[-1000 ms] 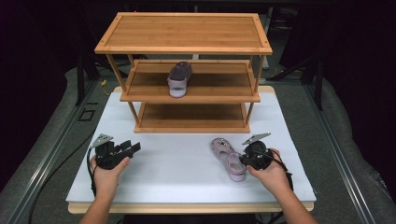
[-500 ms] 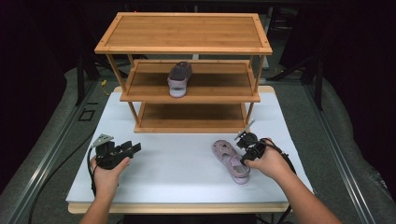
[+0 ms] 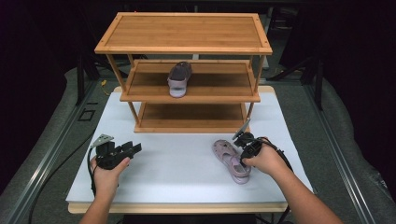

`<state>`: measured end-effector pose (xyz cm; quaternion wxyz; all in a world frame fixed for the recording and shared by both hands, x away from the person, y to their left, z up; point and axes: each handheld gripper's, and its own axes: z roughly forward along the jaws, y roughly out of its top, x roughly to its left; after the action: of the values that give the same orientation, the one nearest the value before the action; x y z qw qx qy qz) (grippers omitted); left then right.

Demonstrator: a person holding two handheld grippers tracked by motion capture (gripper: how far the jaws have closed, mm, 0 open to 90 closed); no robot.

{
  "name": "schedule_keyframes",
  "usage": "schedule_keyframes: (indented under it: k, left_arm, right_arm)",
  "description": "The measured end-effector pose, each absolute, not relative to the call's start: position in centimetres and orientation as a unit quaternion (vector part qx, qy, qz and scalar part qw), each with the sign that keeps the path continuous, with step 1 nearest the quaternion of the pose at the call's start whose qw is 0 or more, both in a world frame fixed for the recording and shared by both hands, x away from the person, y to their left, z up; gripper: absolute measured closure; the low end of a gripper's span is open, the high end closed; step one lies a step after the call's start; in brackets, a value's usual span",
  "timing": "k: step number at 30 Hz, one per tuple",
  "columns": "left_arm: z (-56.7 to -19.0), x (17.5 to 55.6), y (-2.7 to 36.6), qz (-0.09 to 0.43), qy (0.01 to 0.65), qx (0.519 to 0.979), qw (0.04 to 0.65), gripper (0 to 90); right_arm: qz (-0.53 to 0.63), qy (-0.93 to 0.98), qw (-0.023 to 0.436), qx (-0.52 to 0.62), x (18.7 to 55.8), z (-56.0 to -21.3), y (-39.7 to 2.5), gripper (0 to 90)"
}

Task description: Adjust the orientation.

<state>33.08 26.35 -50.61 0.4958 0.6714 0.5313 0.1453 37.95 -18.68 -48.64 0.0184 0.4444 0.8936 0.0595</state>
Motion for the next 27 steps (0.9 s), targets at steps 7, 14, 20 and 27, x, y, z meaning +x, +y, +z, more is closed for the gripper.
schedule_keyframes:
  k: [7, 14, 20, 27]
  left_arm:
    - [-50.53, 33.11, 26.38, 0.146, 0.529, 0.676, 0.493, 50.8]
    - [-50.47, 33.11, 27.03, 0.146, 0.536, 0.667, 0.497, 50.8]
    - [-50.36, 33.09, 27.07, 0.148, 0.536, 0.664, 0.500, 50.9]
    - [-50.48, 33.14, 27.15, 0.147, 0.538, 0.665, 0.497, 51.3]
  right_arm:
    - [0.065, 0.891, 0.002, 0.449, 38.18, -48.76, -18.81, 82.0]
    - [0.067, 0.890, 0.002, 0.451, 38.09, -48.69, -18.78, 83.0]
    - [0.076, 0.889, -0.006, 0.451, 37.99, -48.56, -18.74, 83.2]
    - [0.093, 0.890, -0.002, 0.447, 37.63, -47.91, -18.68, 83.4]
